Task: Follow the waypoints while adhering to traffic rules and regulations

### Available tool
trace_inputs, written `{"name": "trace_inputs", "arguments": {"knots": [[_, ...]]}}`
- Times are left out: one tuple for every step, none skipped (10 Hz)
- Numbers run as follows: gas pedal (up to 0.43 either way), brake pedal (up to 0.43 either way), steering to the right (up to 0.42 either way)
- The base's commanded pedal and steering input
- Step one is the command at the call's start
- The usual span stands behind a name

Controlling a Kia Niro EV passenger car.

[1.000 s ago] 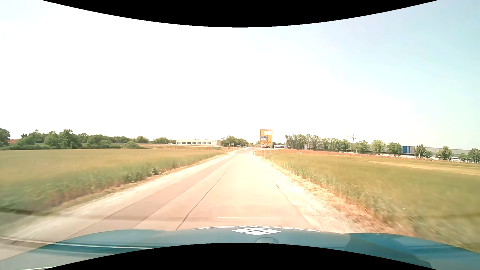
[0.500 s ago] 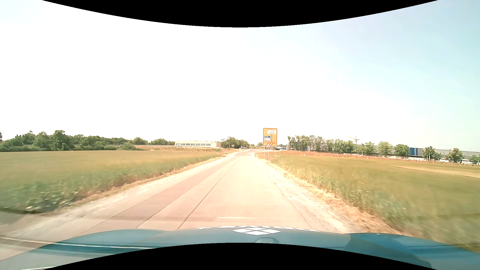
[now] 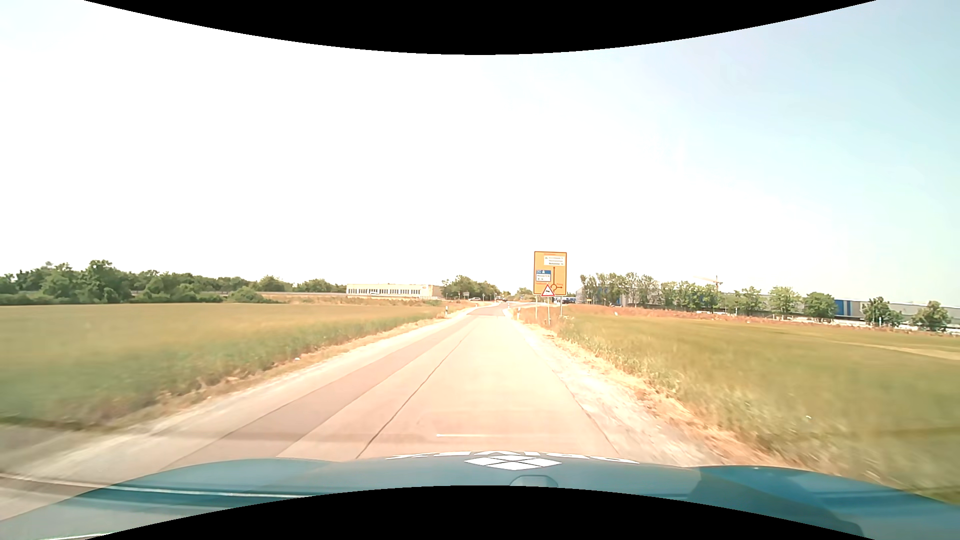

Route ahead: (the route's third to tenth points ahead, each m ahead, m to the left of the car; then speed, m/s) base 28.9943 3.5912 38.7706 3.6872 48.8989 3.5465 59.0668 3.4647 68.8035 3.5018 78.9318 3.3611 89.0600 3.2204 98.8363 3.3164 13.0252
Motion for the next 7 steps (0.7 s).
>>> {"name": "trace_inputs", "arguments": {"knots": [[0.008,0.0,-0.003],[0.0,0.0,-0.003],[0.0,0.0,-0.003],[0.0,0.0,-0.003],[0.0,0.0,-0.003],[0.0,0.0,-0.002],[0.0,0.0,-0.001]]}}
